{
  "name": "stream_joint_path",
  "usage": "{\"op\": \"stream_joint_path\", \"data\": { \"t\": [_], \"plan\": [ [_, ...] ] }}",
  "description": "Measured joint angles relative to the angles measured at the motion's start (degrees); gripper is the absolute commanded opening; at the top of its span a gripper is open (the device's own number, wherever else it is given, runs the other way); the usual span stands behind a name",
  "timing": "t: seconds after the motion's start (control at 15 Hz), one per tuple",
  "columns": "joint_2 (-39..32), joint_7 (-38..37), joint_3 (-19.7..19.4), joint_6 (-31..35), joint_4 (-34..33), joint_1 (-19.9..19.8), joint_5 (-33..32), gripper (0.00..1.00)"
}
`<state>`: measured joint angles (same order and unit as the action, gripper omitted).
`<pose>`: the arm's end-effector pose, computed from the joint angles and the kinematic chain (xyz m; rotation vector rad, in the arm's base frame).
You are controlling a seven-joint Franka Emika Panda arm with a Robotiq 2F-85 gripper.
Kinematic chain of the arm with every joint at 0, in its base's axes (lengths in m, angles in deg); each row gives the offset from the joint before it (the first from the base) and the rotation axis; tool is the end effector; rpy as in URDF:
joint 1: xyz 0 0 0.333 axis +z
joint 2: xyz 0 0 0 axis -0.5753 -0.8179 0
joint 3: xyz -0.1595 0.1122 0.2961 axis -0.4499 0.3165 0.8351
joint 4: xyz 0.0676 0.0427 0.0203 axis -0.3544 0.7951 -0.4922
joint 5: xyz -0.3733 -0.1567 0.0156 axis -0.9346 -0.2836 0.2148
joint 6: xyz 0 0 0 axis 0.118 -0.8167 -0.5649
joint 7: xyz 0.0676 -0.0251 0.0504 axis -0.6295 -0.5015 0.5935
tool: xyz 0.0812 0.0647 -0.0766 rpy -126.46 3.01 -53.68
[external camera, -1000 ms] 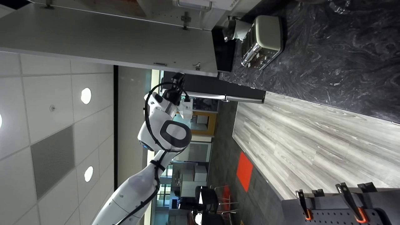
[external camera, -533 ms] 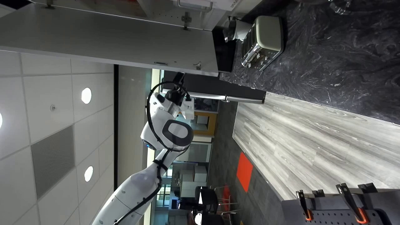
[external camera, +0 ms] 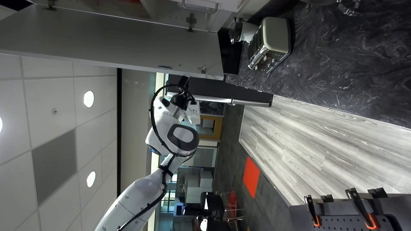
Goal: Open the top left cupboard door
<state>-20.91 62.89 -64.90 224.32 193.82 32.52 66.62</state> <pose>0.5330 -0.0406 0.5987 2.4166 0.1767 1.7223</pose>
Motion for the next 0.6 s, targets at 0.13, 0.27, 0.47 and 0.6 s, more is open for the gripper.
{"op": "stream_joint_path", "data": {
  "t": [0.13,0.27,0.47,0.6],
  "plan": [
    [0.88,0.45,-0.12,0.0,1.01,0.82,-0.04,1.0],
    [3.23,0.28,0.04,-0.92,4.44,4.49,-0.07,1.0],
    [7.47,-2.89,5.43,-3.05,11.52,6.99,-0.6,1.0],
    [9.78,-3.78,9.22,-3.88,15.02,7.19,-0.32,1.0]
  ]
}}
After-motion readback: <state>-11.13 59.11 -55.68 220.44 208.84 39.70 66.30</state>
